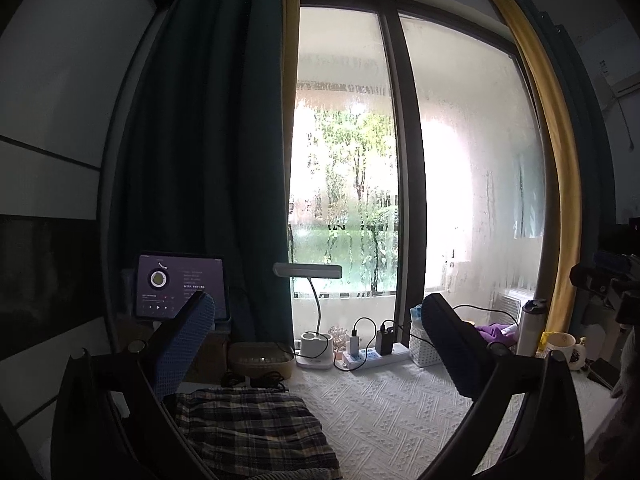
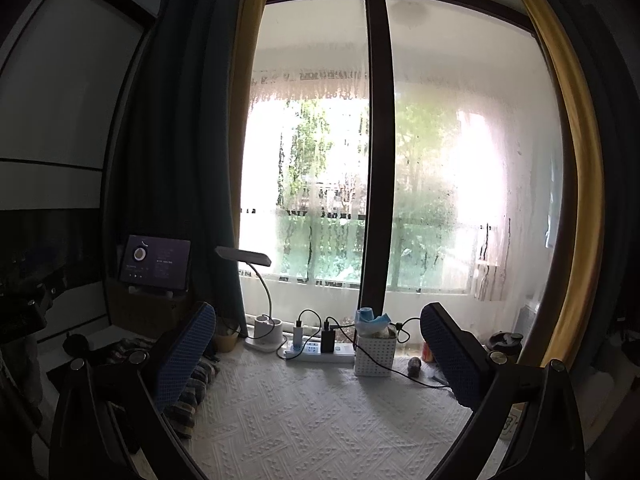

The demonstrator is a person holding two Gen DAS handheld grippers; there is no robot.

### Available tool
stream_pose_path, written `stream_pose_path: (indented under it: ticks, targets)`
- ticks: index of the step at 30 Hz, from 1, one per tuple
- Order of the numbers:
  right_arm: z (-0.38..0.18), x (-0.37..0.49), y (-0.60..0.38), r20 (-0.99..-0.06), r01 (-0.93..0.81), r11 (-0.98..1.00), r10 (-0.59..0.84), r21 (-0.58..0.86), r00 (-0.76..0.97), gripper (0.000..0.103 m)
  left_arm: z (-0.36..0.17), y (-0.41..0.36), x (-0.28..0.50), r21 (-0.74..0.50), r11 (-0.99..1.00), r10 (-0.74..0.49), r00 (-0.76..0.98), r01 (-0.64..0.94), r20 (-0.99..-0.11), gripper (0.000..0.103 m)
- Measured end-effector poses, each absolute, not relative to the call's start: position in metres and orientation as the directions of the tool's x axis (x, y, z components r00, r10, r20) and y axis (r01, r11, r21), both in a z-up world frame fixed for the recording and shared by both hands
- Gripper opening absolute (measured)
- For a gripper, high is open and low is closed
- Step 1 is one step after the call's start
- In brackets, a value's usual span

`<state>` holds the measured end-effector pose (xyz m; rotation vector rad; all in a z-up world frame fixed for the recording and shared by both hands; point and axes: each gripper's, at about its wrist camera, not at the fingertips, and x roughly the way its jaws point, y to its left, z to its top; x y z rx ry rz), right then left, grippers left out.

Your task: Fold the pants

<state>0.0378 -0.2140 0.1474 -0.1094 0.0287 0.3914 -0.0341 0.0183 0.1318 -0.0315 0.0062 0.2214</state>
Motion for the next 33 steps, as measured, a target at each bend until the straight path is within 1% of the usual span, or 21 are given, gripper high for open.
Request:
stream_pose_path:
  ticks: [10,15,33]
  targets:
    - [0.14,0.048,-0.213,-0.089,-0.396,0.913,0.388,-0.099,0.917,0.103,0.124,0.022,-0.033,-0.033,0.967,0.25,0.968,-0.251,-0.033,0.102]
    - [0.141,0.048,-0.213,-0.091,-0.399,0.912,0.392,-0.096,0.916,0.103,0.123,0.02,-0.033,-0.032,0.965,0.261,0.965,-0.262,-0.028,0.102]
    - [0.138,0.05,-0.215,-0.097,-0.393,0.915,0.384,-0.091,0.918,0.103,0.12,0.013,-0.03,-0.023,0.967,0.251,0.967,-0.252,-0.05,0.102]
